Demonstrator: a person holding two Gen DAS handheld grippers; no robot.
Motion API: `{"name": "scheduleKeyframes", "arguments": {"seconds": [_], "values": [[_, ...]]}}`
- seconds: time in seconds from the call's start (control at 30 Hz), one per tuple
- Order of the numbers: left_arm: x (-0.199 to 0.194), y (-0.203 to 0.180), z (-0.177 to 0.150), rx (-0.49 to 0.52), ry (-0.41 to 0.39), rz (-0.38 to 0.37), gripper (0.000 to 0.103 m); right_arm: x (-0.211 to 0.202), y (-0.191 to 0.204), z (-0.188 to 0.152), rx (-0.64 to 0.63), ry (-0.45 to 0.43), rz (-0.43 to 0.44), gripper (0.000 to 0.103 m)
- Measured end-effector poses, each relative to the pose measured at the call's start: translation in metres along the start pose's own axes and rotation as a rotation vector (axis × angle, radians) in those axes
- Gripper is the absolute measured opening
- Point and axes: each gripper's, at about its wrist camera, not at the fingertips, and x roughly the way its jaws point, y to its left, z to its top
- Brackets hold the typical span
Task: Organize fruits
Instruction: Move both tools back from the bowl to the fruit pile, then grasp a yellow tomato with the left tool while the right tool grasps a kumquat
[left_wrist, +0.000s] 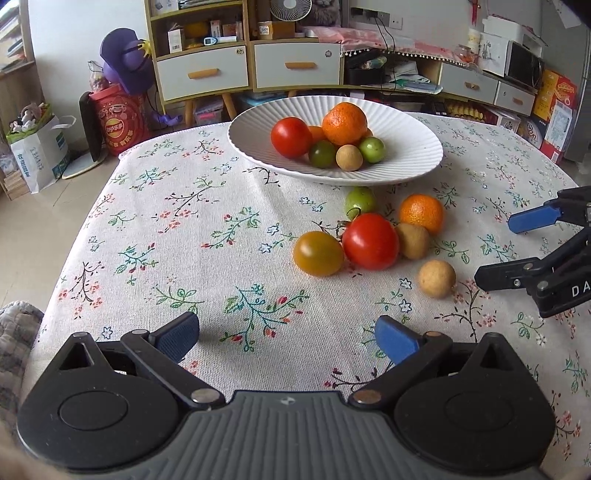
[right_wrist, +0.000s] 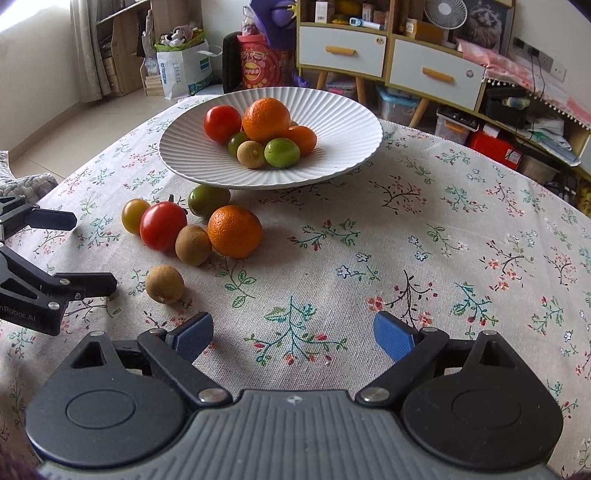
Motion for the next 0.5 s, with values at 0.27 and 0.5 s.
{"name": "scheduleKeyframes", "arguments": {"seconds": [0.27, 0.5], "values": [[0.005, -0.002, 0.009, -0.015, -0.010, -0.034, 0.082, 0.005, 0.005, 0.010, -0.004, -0.022, -0.005, 0.083], [0.003, -0.003, 0.017, -0.033, -0.019, -0.059, 0.058, 0.004, 0.008, 0.027, 0.055, -0.020, 0.072, 0.061]]}}
